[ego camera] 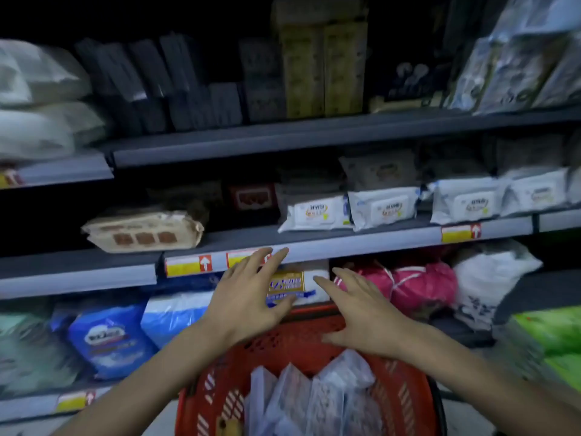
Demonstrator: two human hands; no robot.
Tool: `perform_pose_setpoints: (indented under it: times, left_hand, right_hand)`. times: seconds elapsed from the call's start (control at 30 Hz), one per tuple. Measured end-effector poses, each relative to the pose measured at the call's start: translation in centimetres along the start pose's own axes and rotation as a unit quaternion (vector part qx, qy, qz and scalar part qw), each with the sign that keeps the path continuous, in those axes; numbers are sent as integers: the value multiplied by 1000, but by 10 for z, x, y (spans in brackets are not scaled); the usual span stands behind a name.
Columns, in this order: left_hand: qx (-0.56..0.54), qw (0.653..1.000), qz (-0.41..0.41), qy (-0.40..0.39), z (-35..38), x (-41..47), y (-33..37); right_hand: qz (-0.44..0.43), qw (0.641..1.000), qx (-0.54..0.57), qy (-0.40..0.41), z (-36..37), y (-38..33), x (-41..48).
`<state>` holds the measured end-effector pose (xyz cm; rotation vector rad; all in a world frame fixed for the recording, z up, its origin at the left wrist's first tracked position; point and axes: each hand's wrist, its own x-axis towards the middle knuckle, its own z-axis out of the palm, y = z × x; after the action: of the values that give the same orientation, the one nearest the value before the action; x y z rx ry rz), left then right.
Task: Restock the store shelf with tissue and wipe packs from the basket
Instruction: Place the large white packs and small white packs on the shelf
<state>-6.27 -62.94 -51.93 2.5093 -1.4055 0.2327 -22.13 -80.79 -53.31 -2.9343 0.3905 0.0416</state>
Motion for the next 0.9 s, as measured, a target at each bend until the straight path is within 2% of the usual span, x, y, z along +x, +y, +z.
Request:
perform_pose_setpoints:
  times: [0.2, 0.37, 0.57, 0.9]
  left_hand:
    - [6, 990, -18, -137, 100, -40, 0]
    - [8, 959, -70, -275, 170, -68, -9]
    - [-14, 905, -173, -389, 224, -89, -17]
    - [28, 886, -283, -368, 266, -70, -1]
  right_hand:
    - [-8, 985, -47, -166, 91, 25, -16]
    - [-6, 952, -61, -300, 131, 38, -20]
    - [-33, 939, -96, -329, 159, 38, -26]
    - [-60, 939, -117, -317, 165, 32, -21]
